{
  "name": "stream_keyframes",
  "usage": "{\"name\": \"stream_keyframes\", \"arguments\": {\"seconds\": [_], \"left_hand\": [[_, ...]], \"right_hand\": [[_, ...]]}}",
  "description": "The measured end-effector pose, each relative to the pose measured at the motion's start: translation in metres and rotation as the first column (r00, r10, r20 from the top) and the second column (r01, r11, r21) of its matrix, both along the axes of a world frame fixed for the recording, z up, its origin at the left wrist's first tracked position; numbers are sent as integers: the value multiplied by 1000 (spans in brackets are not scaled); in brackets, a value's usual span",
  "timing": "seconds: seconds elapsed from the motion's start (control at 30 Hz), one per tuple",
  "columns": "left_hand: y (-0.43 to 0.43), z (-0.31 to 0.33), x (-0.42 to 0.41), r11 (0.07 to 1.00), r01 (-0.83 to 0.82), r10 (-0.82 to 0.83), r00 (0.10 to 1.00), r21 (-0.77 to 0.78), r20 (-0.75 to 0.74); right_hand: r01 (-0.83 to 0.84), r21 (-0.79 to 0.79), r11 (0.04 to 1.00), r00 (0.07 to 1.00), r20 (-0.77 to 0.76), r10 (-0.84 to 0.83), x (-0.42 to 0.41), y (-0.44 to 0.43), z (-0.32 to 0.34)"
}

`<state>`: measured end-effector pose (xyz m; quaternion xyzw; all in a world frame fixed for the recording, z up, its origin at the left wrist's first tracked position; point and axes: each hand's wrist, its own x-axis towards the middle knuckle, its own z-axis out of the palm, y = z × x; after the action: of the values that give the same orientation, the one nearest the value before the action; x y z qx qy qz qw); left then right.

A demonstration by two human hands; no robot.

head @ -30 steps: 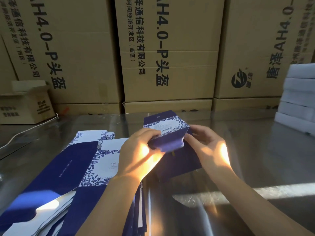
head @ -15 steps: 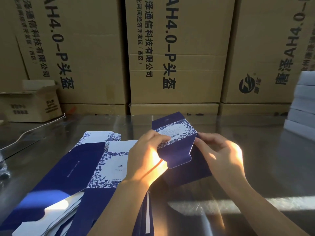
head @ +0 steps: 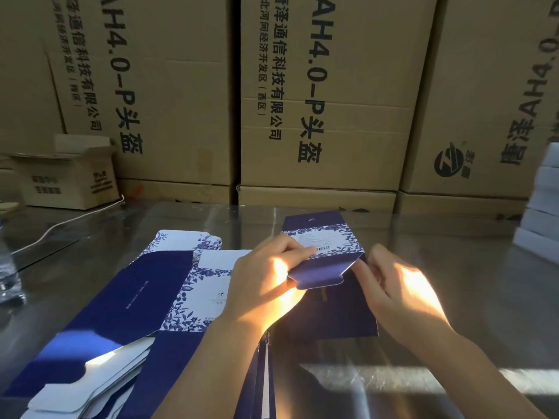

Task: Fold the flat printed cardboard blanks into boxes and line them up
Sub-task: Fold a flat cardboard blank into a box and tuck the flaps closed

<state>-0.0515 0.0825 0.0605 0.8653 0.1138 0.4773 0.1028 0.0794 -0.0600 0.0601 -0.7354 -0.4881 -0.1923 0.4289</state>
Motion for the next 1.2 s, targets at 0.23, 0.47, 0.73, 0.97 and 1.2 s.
{"name": "stream_keyframes", "arguments": {"seconds": [0.23,0.47,0.73,0.97,1.2], "left_hand": [[2,0,9,997,56,-57,998,-60,-16],[-22,-1,2,1000,26,-26,999,-7,31],[-32,9,-2,1000,15,-16,998,-16,-67],[-36,13,-6,1000,6,-5,999,6,-47],[-37,17,-9,1000,29,-29,999,1,-45]], "right_hand": [[-20,378,926,976,-193,100,-5,7,-7],[-54,568,821,858,-394,329,-5,8,-3],[-46,562,826,853,-408,325,-4,4,2],[-32,535,844,867,-405,289,-1,1,2],[-1,477,879,895,-392,214,3,2,3]]}}
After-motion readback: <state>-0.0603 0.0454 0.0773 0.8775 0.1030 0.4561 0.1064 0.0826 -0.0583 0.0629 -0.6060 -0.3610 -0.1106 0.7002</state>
